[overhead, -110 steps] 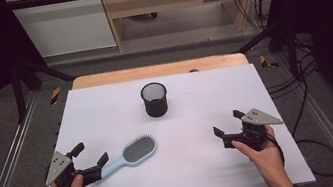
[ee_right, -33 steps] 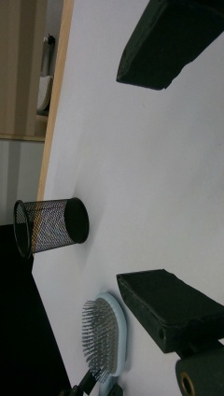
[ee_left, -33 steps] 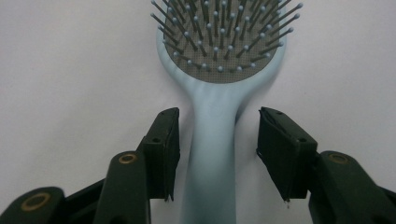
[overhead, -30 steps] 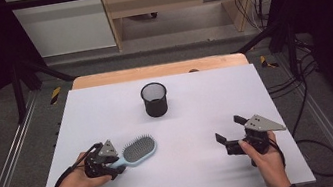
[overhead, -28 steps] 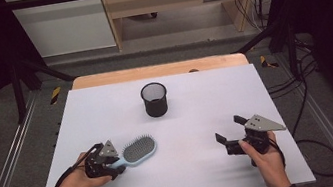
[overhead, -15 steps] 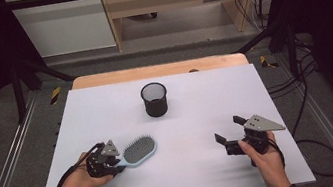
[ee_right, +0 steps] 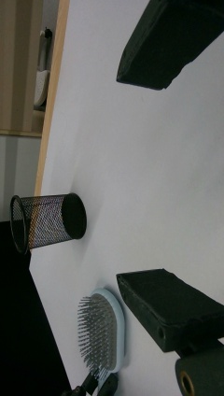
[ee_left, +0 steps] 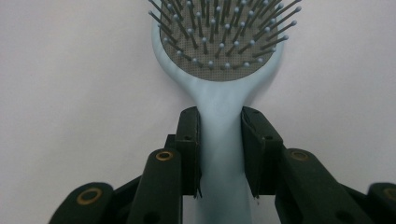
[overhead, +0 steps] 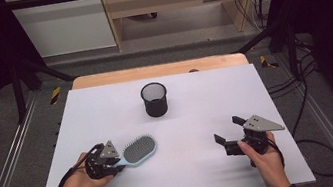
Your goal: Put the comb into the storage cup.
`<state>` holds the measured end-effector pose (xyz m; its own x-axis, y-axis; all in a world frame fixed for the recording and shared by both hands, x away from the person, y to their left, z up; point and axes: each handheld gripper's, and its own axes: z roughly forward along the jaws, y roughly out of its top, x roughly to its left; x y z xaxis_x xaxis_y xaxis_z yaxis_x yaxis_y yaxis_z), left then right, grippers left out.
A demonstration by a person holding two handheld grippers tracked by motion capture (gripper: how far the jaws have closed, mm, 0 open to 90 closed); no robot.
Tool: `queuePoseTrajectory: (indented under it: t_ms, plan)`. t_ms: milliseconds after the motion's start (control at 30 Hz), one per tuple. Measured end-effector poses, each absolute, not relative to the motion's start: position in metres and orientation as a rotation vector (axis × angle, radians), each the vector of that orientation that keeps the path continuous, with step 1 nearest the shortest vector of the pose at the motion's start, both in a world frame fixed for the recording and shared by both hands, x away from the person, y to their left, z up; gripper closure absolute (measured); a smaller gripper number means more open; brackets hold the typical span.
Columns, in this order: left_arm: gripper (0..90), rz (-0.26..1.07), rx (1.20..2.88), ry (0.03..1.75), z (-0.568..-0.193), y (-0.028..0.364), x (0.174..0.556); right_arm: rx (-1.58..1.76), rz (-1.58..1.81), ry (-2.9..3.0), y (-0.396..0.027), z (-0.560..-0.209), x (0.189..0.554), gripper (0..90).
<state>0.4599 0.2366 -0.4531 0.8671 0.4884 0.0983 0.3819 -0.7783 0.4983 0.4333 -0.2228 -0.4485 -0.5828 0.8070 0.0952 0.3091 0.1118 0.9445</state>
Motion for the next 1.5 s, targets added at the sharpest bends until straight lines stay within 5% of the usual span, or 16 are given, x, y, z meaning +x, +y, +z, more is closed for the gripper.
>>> queuePoseTrajectory:
  t_ms: [867,1500]
  plan:
    - [69.6,0.546,2.001,0.676,-0.433,0.221,0.449,1.067,1.520,1.985,-0.207,-0.448,0.432,4.4]
    - [69.7,0.599,1.903,0.647,-0.426,0.216,0.433,1.033,1.760,2.144,-0.086,-0.435,0.452,4.7]
